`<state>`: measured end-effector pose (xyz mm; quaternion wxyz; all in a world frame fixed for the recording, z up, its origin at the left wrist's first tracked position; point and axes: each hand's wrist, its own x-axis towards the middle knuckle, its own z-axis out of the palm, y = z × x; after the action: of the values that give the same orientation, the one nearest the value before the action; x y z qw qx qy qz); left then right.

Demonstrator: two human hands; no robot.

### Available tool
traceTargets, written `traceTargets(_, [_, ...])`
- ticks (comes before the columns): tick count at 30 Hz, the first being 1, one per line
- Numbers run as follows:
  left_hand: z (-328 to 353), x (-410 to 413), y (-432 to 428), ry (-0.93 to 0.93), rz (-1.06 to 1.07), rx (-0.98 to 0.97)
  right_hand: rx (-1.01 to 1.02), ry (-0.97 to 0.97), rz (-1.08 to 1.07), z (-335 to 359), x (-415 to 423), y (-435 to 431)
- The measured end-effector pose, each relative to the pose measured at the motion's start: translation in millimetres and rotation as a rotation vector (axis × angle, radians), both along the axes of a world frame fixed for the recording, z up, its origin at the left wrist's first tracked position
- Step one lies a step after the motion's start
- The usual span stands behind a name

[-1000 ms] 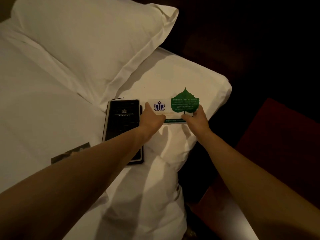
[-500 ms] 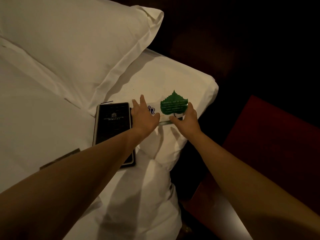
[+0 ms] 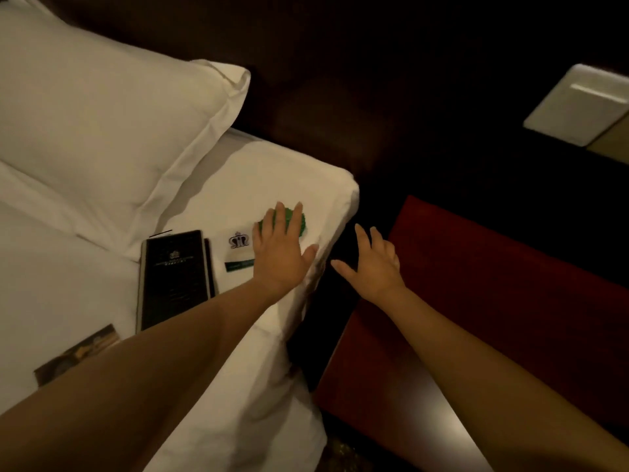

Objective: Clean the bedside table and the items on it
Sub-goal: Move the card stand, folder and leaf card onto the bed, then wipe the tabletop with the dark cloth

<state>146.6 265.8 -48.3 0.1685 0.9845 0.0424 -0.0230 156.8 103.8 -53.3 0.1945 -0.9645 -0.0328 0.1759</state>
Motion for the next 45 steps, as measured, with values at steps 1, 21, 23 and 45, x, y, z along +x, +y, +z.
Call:
traceTargets(1, [4,0,-13,-0.011,-0.043,0.008,-0.005,-0.002,-0.018,2,-4,-12])
traceTargets(21, [-41,-75,-258,0.225,-0.548,-0.092,-0.054,-0.082,-0.387,-35,-215,-256])
traceTargets(23, [-50,-80,-277,0.244,-0.580,-0.074,-0.125,-0.145,-0.461,-39,-228,-280])
traceTargets(45, [-101,-48,-300,0.005,-0.617,0.296,-0.142,-0.226,-0.555,-89,-246,-369])
